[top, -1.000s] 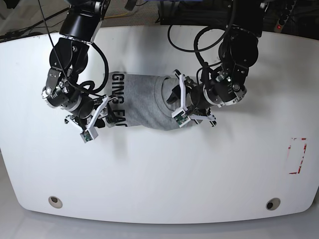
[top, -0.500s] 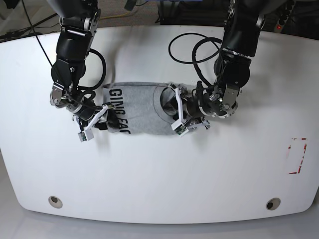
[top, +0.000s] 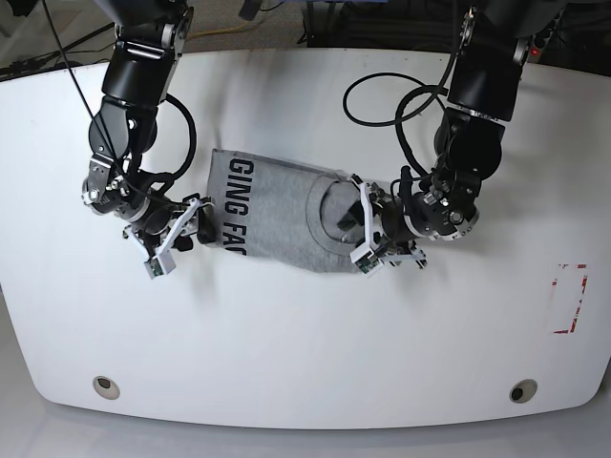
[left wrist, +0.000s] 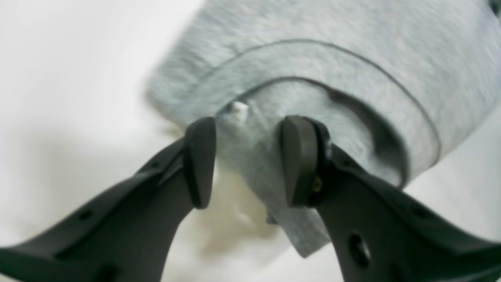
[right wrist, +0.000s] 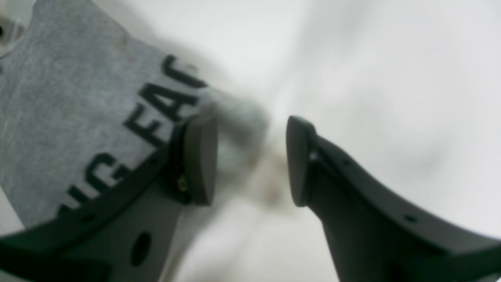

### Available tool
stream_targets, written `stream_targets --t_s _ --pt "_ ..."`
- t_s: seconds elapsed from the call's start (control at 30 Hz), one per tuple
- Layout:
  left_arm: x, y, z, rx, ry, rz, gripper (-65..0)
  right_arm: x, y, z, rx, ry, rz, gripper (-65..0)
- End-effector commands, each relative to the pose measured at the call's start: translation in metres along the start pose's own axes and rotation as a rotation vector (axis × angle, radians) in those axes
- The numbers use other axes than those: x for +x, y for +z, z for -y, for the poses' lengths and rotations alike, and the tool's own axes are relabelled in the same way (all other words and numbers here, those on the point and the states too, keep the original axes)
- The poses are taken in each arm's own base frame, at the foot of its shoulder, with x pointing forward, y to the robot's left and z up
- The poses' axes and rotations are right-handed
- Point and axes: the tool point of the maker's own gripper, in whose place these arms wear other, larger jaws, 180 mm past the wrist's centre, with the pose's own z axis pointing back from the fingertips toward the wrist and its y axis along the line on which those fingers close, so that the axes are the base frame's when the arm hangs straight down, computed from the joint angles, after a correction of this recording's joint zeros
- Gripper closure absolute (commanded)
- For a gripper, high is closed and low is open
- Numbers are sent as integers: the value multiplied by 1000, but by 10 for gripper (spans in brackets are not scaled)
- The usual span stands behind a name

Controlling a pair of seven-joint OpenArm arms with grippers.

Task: Fold the T-shirt properly
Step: 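Press the folded bundle flat with both grippers at its edges, then grasp the bundle edge with the left gripper and rotate it on the table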

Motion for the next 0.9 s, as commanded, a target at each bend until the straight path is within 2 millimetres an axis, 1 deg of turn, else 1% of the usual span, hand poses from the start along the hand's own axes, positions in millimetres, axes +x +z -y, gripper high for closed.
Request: stream_targets --t_s 0.0,0.07,0.1,0.13,0.2,0.33,0.37,0.5,0.53,0.6,0.67,0.7,0.8,0.87 --pt "25 16 -6 35 -49 53 -253 44 21 5 -39 80 94 -274" --pt "32 23 -1 44 -74 71 -253 52 25 5 -46 100 109 -274" --pt "33 25 1 45 -81 73 -253 53 24 3 -43 104 108 -274" --pt "35 29 6 46 -88 81 -253 58 22 2 -38 122 110 -274" --pt "34 34 9 52 -90 85 -253 61 14 1 -29 156 84 -274" --pt "30 38 25 39 -94 85 -253 60 -8 -3 -4 202 54 -274" --pt "28 40 30 35 -95 81 -253 57 -15 -3 1 204 47 -274" --pt "13 41 48 9 -80 59 -254 48 -38 0 5 215 26 -274" --pt "10 41 51 2 -74 54 -254 44 -43 1 9 213 17 -274" --pt "-3 41 63 -23 -68 33 -254 39 -51 4 12 208 20 -274" --pt "-15 41 73 -59 -83 10 -254 31 -54 8 9 201 12 -274" --pt "-20 39 75 -69 -79 0 -254 28 -54 9 8 198 6 -274" --pt "-37 31 75 -93 -53 -43 -254 29 -51 10 0 215 0 -274" --pt "-35 26 66 -86 -48 -49 -254 17 -47 8 -4 221 -26 -274"
